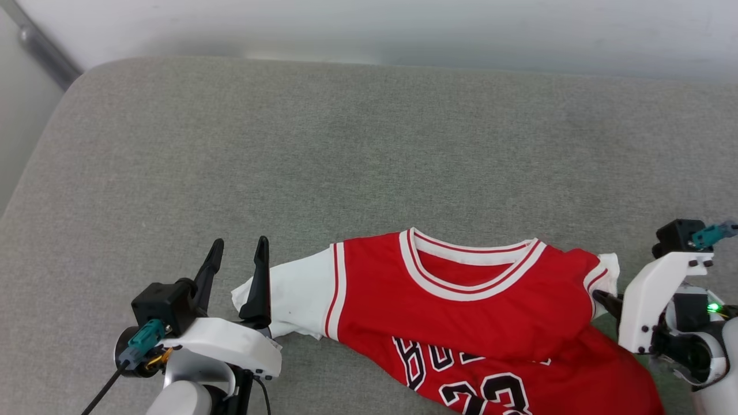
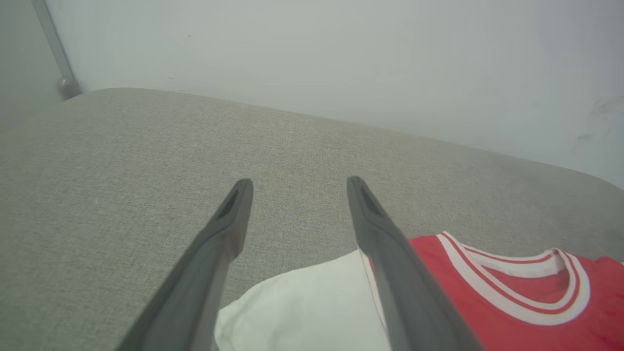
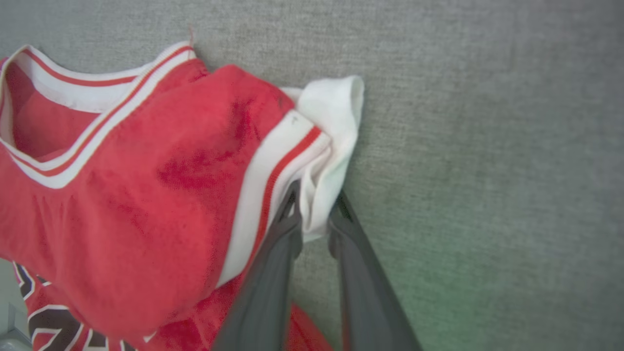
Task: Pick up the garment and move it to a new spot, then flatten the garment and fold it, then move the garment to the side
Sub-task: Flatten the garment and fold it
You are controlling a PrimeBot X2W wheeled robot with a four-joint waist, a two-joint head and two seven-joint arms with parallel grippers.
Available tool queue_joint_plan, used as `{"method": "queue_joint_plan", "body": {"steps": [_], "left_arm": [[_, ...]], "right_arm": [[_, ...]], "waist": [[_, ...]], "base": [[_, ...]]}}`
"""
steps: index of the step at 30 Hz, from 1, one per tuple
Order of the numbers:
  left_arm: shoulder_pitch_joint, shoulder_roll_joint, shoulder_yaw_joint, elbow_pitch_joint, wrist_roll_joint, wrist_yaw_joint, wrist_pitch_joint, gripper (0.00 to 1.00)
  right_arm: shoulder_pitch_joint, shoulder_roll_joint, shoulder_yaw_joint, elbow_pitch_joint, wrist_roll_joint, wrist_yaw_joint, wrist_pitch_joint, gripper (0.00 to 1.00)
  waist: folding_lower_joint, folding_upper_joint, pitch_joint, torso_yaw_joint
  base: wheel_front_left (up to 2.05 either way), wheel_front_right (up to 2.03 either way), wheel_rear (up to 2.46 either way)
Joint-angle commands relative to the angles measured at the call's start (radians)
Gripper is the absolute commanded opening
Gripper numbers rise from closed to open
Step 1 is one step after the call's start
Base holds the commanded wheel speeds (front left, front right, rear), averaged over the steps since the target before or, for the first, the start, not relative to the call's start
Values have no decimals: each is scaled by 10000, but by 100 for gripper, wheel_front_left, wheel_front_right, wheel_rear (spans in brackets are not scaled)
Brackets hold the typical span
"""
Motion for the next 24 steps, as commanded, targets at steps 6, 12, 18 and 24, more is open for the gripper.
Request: {"method": "queue_joint_plan", "body": {"steps": [6, 12, 18, 24], "left_arm": [[102, 90, 1, -27, -25, 51, 20, 100], [229, 129, -54, -162, -8, 182, 90, 100], [183, 212, -72, -238, -42, 168, 174, 100], [237, 259, -68, -197, -97, 205, 231, 100]], "right_arm": [[-6, -276, -235, -1134, -182, 14, -480, 0], [685, -64, -1654, -2526, -508, 12, -261, 0], [2000, 857, -3049, -2659, -921, 12, -75, 0], [2626, 1708, -3285, -1557, -954, 14, -806, 100]], "waist": [[0, 0, -359, -543], [0, 0, -483, -933], [0, 0, -385, -1098], [0, 0, -406, -1211]], "base": [[0, 0, 0], [0, 0, 0], [0, 0, 0], [0, 0, 0]]}}
